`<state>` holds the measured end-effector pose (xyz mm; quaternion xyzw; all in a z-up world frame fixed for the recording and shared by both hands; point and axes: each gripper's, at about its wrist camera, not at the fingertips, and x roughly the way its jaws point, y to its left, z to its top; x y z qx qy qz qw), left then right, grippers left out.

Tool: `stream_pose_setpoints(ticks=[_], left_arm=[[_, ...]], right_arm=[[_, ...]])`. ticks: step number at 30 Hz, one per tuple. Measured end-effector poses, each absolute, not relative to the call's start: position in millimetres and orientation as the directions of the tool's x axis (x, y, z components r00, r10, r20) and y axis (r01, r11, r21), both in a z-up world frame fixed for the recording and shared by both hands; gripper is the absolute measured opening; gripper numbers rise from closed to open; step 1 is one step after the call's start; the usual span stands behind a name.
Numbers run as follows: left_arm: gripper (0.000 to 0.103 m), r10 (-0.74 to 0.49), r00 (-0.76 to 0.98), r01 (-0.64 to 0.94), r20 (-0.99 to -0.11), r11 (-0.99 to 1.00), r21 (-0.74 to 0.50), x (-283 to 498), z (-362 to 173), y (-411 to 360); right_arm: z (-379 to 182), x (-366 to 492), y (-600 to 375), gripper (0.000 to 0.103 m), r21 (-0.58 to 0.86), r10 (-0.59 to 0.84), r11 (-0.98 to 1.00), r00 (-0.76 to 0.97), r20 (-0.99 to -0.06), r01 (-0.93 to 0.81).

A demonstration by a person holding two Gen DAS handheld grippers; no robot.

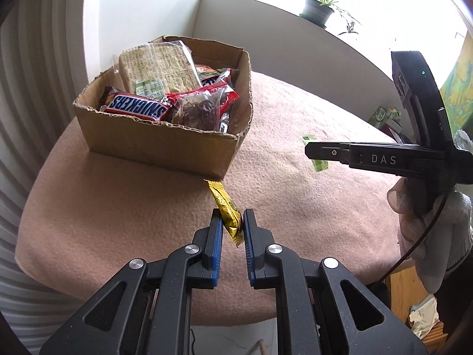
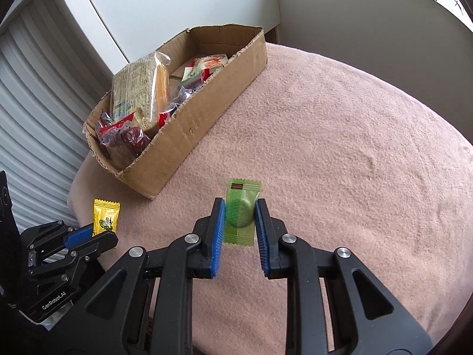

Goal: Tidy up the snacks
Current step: 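Carry the yellow candy with the left gripper while the right gripper carries the green candy over the box, then open both grippers to drop the yellow and green candies into the box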

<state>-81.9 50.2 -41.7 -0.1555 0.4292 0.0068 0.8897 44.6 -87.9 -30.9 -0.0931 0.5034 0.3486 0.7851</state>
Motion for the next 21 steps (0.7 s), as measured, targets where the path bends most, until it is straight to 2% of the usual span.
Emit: stream_pose_setpoints(ticks=[9, 21], left_arm=[[0.012, -0.073, 0.691, -0.124, -0.719, 0.968, -0.217, -70.6, 4.4, 71.2], [0.012, 0.055, 0.734, -0.160, -0.677, 0.983, -0.093, 2.1, 42.6, 110.2]], right_arm=[[20.0, 55.6, -68.4, 0.021, 0.227, 0.525, 0.720, 0.300, -0.796, -0.656], [32.8, 101.4, -0.9, 0.021, 0.248, 0.555, 0.705, 0.300, -0.776, -0.664]])
